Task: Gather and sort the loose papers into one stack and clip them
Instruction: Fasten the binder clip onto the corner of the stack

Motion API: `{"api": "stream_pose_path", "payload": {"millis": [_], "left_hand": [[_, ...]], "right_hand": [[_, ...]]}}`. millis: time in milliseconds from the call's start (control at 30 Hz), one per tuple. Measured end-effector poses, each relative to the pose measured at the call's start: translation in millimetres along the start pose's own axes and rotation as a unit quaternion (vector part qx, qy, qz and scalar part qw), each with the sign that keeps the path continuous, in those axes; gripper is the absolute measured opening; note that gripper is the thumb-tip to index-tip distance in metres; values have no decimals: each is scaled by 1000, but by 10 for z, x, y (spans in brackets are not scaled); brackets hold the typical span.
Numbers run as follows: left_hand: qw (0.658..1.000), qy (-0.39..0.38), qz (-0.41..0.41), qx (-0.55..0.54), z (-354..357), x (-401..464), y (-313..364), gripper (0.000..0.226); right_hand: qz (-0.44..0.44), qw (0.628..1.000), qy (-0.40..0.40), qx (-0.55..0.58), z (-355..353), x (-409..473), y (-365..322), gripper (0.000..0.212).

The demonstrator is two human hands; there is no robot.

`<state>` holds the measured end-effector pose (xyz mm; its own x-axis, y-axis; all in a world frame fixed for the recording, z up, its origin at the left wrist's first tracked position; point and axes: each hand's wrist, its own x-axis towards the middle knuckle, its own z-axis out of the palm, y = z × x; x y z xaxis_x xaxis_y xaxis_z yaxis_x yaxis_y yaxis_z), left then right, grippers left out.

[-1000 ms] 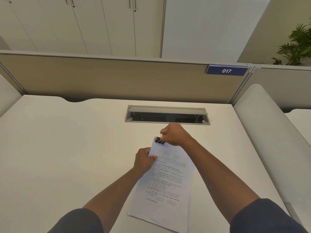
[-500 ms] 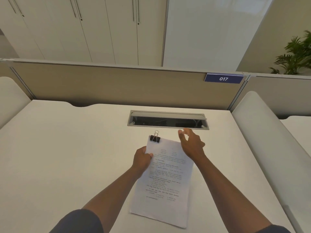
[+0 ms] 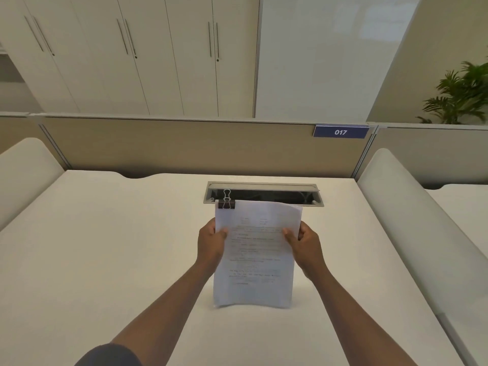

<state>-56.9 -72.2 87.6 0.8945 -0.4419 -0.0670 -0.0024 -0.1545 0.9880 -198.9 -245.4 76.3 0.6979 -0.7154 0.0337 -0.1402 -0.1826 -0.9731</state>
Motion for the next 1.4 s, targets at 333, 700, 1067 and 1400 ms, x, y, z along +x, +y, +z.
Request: {"api": "stream_pose_path", "payload": {"millis": [333,700,1067,1400], "left_hand": [[994,35,103,-31,6,-291,-71,24],[996,58,72,9,-28,-390,-386,26],[997,8,-11,70,-54,-339,-676,26],[989,-18,-113,94,-103,-188,-681,18]], "right_hand": [[-47,997,63,-6,106,-256,-48,18],[15,998,15,-52,149,-456,278,23],[52,992,-26,-112,176,-525,319,20],[82,989,-19,-124,151,-447,202,26]]}}
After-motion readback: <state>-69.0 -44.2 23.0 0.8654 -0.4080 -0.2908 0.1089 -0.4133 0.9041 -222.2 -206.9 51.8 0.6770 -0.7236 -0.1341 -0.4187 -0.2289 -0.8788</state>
